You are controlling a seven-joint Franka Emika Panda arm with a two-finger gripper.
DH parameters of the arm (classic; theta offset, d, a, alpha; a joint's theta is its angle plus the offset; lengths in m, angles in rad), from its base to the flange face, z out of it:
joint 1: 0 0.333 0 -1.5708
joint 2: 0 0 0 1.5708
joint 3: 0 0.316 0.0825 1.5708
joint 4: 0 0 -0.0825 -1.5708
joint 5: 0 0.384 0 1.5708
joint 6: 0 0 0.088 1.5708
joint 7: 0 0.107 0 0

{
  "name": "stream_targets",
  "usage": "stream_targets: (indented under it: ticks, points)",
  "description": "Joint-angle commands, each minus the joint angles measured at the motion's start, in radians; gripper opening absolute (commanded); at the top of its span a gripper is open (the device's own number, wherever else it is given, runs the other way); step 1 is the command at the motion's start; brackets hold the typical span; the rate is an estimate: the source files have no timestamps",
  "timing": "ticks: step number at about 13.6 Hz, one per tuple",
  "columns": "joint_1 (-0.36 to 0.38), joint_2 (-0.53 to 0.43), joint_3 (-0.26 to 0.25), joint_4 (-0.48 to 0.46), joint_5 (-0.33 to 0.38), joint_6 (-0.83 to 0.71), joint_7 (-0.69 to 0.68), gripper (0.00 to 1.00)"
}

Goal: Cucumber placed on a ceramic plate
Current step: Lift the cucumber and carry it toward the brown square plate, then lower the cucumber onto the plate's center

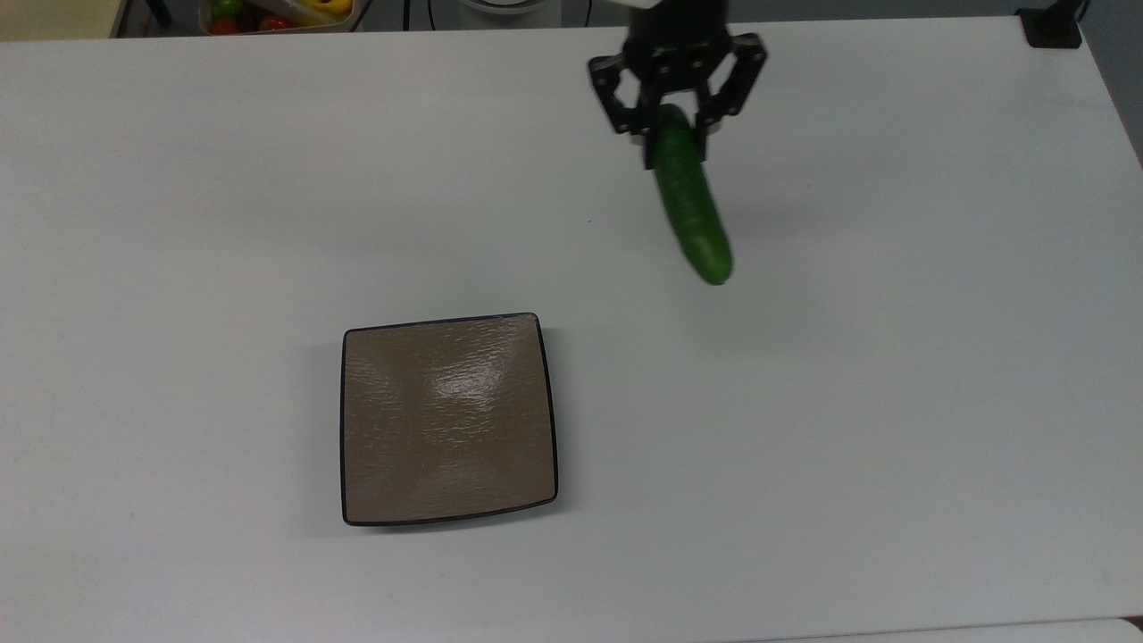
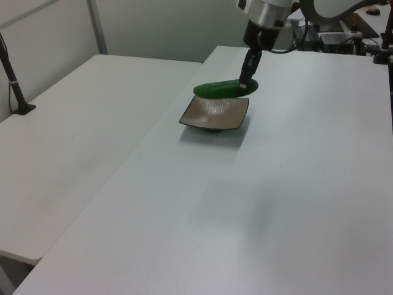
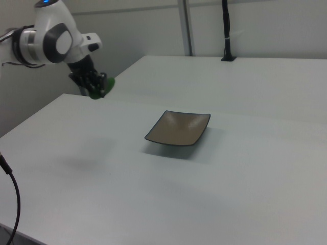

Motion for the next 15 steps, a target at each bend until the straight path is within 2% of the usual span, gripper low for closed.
stream_targets:
  ticks: [1, 5, 11, 15]
  points:
    - [-0.116, -0.012, 0.015, -0.028, 0.025, 0.002, -0.109, 0.24]
    - [-0.223, 0.052, 0.014, -0.006, 0.021, 0.126, -0.192, 0.24]
    - [-0.312, 0.230, 0.001, 0.001, 0.012, 0.414, -0.203, 0.25]
    - [-0.317, 0.325, 0.001, 0.017, 0.015, 0.542, -0.201, 0.25]
